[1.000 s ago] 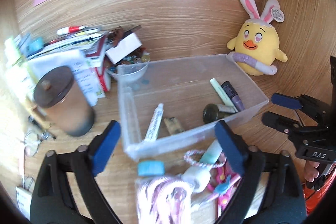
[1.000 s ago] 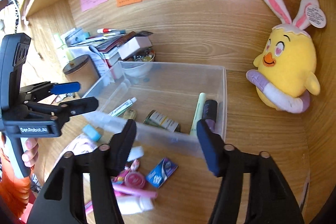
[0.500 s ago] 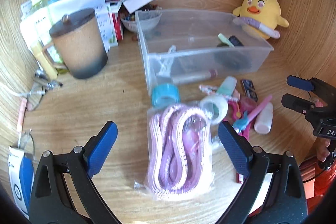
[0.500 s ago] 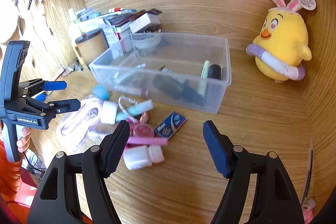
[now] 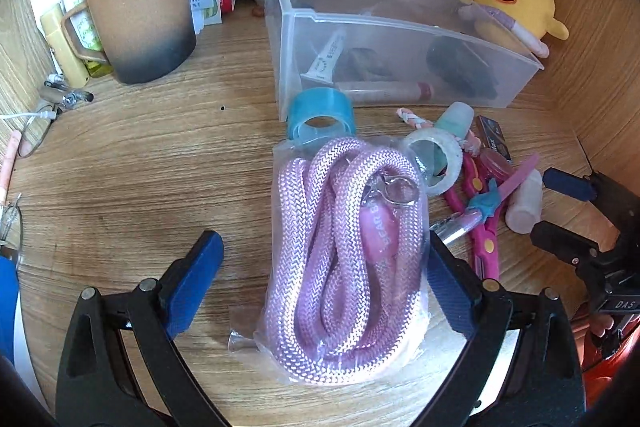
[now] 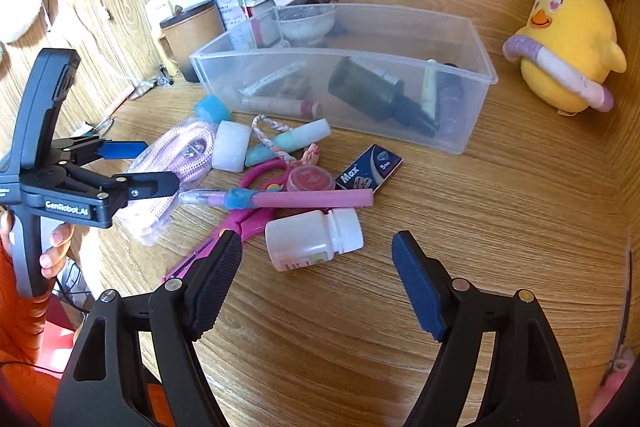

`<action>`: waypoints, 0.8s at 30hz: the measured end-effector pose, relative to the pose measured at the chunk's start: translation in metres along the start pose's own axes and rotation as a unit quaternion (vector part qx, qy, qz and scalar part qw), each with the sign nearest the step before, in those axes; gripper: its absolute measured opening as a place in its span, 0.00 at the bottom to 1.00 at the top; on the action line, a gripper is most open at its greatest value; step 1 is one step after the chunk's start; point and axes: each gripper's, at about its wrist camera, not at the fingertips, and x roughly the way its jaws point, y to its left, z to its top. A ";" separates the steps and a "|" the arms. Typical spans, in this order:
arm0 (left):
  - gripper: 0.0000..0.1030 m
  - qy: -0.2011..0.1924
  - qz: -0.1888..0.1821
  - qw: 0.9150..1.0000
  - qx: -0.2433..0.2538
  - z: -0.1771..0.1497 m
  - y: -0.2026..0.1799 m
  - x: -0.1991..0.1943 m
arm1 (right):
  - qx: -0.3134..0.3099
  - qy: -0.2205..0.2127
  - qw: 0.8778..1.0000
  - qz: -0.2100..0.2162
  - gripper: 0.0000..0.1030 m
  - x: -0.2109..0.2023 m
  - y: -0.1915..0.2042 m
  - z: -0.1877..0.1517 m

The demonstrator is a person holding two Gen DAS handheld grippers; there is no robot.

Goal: Organize objects
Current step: 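Grasp the bagged pink rope with the left gripper while the right grasps the white pill bottle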

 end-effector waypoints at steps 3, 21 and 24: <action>0.96 -0.006 0.007 1.000 0.004 0.000 -0.002 0.002 | -0.004 -0.002 1.000 -0.002 0.72 0.002 0.002 0.002; 0.56 -0.045 0.028 0.998 0.025 -0.021 -0.009 -0.020 | -0.019 -0.007 1.000 -0.011 0.47 -0.009 -0.002 -0.004; 0.54 -0.057 0.025 0.998 0.011 -0.021 -0.003 -0.030 | -0.017 -0.019 0.999 -0.019 0.47 -0.019 -0.007 0.000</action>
